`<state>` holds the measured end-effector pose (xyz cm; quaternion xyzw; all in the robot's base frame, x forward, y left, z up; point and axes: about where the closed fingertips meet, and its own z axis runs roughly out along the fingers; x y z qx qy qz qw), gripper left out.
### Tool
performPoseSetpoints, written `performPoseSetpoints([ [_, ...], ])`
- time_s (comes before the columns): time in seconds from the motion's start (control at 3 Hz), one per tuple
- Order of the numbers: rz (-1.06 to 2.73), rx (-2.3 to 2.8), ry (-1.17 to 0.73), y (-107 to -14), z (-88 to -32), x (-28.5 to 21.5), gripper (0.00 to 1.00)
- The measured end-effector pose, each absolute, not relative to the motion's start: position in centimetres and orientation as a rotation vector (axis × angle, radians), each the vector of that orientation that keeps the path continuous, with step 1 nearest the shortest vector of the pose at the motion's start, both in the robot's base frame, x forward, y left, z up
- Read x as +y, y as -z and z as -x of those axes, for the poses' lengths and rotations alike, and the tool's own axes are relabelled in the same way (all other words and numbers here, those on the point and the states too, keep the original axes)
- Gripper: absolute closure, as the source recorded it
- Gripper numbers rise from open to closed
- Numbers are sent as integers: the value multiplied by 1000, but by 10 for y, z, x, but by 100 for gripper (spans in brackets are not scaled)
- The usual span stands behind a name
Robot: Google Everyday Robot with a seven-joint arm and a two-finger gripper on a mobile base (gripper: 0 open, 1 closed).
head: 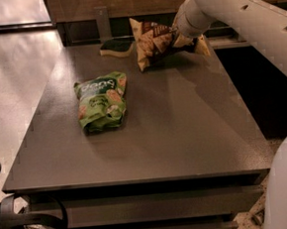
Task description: Move brown chip bag near sponge
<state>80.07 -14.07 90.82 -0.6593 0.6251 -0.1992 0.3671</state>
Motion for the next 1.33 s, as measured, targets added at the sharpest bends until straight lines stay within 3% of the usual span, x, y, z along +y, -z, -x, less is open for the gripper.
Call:
performPoseSetpoints([
  [0.67,1701,1607,505,-903,-802,-138,30],
  [1.0,1706,1608,500,-900,-802,-136,1],
  [1.33,1707,1609,499,-899,-802,-135,0],
])
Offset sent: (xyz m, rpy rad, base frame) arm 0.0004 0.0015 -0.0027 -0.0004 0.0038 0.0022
